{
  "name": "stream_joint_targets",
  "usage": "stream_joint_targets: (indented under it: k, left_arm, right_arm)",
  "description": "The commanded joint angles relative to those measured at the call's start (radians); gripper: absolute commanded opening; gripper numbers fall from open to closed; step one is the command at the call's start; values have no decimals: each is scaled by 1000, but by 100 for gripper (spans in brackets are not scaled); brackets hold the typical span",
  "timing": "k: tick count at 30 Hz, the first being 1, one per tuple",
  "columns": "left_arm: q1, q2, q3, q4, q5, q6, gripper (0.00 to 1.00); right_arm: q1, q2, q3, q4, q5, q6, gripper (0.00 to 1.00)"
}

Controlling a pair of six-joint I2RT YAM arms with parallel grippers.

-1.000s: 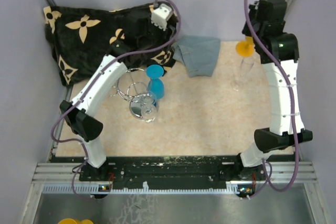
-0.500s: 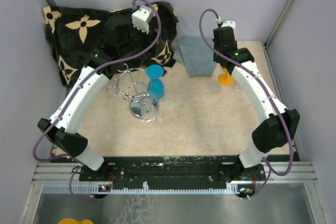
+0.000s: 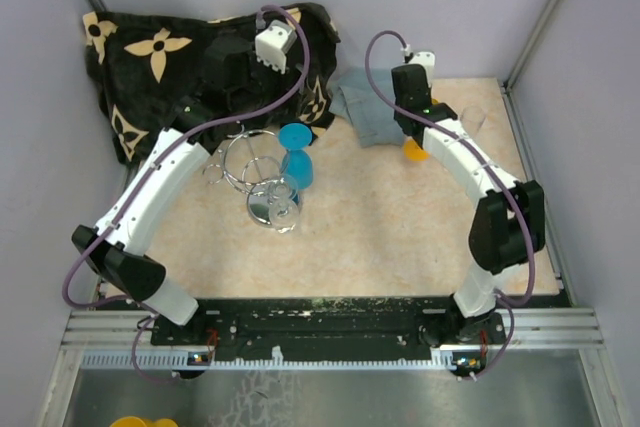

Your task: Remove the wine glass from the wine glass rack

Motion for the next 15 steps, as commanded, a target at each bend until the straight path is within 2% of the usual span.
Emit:
stream_joint_targets:
  k: [1, 7, 15]
  left_arm:
    - [6, -54, -23, -8, 17, -7, 84]
    - [6, -75, -38, -16, 22, -1, 84]
    - [7, -89, -63, -19, 27, -1, 84]
  right_arm:
    - [4, 51, 2, 98, 28, 45, 0]
    - [-6, 103, 9, 71, 23, 87, 0]
    - [-49, 73, -46, 44, 8, 135, 0]
